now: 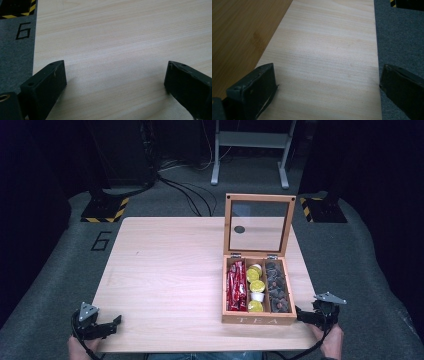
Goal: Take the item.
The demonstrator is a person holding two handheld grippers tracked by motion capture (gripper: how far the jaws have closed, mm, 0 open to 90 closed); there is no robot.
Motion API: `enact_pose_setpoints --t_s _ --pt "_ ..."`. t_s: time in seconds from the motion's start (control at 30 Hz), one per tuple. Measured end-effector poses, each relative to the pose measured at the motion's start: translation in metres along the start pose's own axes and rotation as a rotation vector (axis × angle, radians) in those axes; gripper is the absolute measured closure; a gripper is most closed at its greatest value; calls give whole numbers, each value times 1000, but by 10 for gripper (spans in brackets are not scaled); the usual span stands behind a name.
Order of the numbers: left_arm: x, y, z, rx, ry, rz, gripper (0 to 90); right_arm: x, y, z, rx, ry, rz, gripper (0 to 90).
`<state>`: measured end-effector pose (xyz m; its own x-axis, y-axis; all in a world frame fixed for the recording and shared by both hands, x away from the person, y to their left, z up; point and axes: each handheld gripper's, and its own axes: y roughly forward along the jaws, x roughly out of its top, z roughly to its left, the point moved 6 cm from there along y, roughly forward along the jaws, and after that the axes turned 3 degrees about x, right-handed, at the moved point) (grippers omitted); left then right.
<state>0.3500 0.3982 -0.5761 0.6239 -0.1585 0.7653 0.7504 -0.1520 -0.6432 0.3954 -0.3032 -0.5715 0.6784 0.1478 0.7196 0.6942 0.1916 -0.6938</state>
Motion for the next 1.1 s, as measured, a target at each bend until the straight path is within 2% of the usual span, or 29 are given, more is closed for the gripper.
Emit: enact_pose_setpoints --t_s 0.2,0.33,0.37,0.53,0.67,0.83,0.93,1.1 --pt "0 0 0 1 1 -1 38 3 2 2 -10 -40 -13 0" --pt "0 1 0 0 13 5 25 3 3 2 15 -37 -9 0" --pt "0 1 -1 -9 26 18 7 4 3 3 15 -34 -9 0" --pt "1 1 -2 -22 43 21 1 4 3 3 14 -41 -9 0" --pt "4 0 -4 -39 28 22 2 4 3 4 13 -43 -10 1" --pt "13 -6 -12 -71 13 2 2 4 3 4 14 -45 -12 2" --pt "17 -6 -16 -81 3 6 2 4 3 4 15 -40 -10 3" --pt "25 -2 -28 -109 13 4 2 4 3 4 19 -39 -11 9"
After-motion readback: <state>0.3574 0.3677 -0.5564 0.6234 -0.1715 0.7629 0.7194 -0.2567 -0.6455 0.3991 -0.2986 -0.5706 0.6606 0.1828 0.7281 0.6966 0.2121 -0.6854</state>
